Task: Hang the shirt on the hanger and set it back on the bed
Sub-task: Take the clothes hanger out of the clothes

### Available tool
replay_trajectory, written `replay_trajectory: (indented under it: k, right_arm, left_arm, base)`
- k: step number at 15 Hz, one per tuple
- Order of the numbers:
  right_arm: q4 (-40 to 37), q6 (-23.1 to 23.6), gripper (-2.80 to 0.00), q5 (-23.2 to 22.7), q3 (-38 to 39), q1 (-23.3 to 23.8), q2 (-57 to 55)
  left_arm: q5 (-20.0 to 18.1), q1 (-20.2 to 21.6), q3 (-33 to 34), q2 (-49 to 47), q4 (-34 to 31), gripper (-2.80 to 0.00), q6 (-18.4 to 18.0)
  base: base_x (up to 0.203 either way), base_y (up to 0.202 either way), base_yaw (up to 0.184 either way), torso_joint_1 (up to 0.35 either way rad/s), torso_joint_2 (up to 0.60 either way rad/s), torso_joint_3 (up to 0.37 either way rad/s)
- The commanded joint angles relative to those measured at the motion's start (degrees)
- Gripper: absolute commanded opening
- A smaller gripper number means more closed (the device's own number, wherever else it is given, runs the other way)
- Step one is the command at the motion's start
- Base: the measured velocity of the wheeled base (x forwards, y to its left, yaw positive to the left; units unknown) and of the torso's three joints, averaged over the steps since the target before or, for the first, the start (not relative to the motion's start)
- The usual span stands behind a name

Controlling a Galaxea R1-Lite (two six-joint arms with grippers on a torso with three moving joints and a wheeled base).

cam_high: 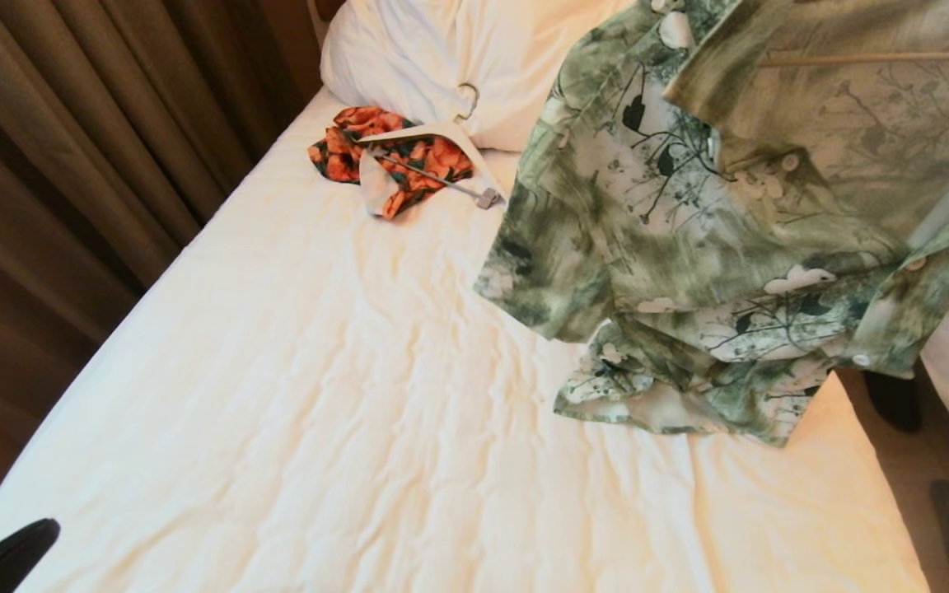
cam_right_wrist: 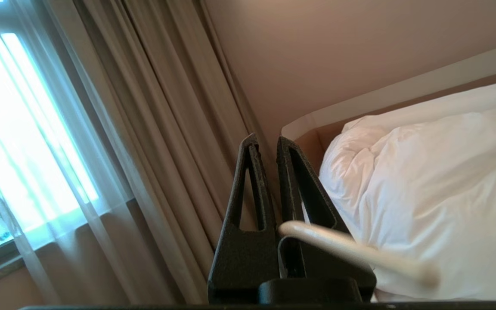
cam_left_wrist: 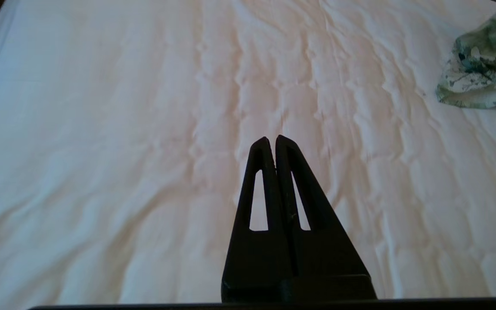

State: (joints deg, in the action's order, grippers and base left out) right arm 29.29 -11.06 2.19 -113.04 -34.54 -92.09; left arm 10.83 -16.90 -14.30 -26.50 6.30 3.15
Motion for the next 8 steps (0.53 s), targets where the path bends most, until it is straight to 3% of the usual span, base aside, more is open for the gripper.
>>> replay_trajectory:
  k: [1,8]
  right_arm:
    - [0.1,0.5,-2.80,-0.2,-0.2,0.0,-0.5]
    - [-0.2,-0.2,-2.80,-0.3,-0.2,1.8,-1.3]
  left_arm:
    - [0.0,1.5,-0.3,2.1,0.1,-2.80,0.1]
    - [-1.2,3.5,1.1,4.6,-0.4,-2.80,1.9]
  base:
    - [0.000,0.000,0.000,0.000,0.00,0.000]
    - [0.000,0.000,0.000,0.000,0.00,0.000]
